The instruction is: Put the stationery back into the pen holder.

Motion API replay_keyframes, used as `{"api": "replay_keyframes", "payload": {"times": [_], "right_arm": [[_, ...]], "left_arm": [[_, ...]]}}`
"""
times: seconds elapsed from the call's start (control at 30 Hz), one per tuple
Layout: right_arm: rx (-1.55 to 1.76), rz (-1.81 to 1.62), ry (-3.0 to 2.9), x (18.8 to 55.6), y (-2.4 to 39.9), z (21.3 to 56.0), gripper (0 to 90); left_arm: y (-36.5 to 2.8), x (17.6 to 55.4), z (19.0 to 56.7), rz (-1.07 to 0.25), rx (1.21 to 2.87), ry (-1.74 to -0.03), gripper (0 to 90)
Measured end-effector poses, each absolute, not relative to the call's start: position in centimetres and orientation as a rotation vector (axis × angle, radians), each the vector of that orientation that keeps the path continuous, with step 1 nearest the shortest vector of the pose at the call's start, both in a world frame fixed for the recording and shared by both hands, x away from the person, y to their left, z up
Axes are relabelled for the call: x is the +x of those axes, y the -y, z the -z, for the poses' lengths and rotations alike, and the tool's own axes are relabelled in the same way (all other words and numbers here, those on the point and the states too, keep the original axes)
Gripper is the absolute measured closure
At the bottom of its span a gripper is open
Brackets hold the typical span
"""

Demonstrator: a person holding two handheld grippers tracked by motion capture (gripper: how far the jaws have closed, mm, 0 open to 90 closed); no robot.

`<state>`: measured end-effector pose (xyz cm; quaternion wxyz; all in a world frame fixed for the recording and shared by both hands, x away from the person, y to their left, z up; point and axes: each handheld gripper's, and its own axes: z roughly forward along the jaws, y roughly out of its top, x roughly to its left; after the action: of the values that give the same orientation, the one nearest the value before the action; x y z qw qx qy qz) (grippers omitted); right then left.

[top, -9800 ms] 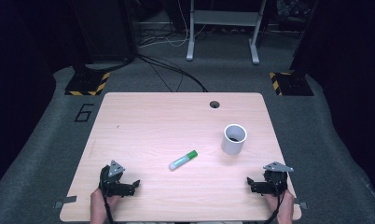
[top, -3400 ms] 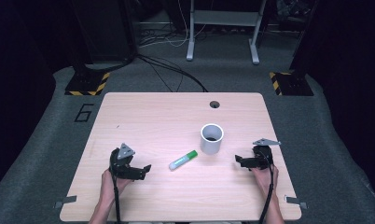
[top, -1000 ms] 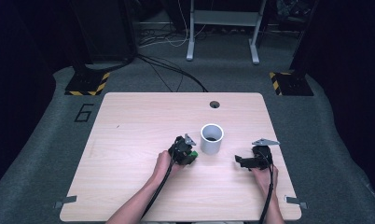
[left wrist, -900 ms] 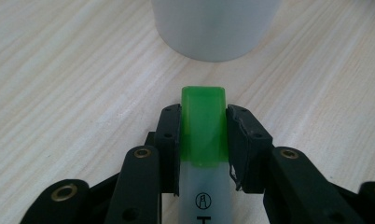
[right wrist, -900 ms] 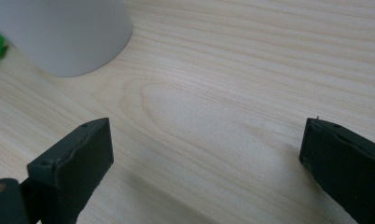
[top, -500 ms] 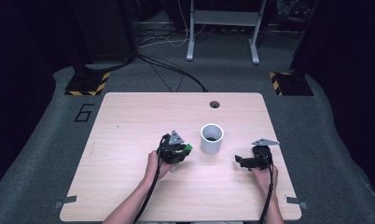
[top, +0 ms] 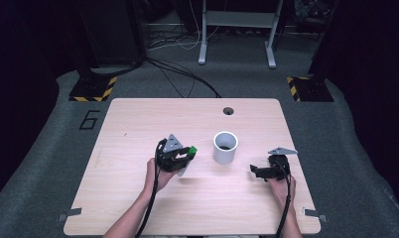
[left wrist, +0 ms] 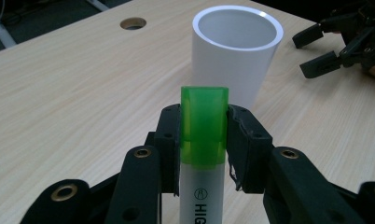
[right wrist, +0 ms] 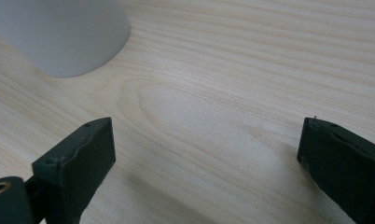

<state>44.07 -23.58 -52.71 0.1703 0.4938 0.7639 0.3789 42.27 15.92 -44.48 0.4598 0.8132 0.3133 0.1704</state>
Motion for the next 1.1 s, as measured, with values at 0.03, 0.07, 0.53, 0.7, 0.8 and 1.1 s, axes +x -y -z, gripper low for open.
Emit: {"api": "replay_keyframes", "payload": {"times": [0.03, 0.07, 0.53, 0.7, 0.8, 1.1], "right_arm": [[1.411, -1.078, -2.171, 44.0, 23.5, 52.7, 3.6], [1.416, -1.078, -2.165, 44.0, 23.4, 52.7, 3.6], [1.382, -1.024, -2.189, 44.0, 23.1, 52.7, 1.9], [1.376, -1.018, -2.188, 44.0, 22.9, 52.8, 1.6], [1.376, -1.002, -2.195, 43.9, 22.8, 52.8, 1.3], [1.373, -1.001, -2.195, 43.9, 22.8, 52.8, 1.3]], "left_arm": [[-16.0, 42.3, 44.4, -0.426, 1.987, -0.775, 67.2], [-16.1, 42.3, 44.3, -0.425, 1.986, -0.777, 67.2], [-16.9, 42.7, 42.4, -0.458, 1.925, -0.772, 67.2], [-16.7, 43.1, 41.6, -0.478, 1.915, -0.760, 67.2], [-16.6, 43.4, 41.2, -0.482, 1.913, -0.751, 67.2], [-16.1, 43.9, 40.4, -0.486, 1.881, -0.753, 67.2]]}}
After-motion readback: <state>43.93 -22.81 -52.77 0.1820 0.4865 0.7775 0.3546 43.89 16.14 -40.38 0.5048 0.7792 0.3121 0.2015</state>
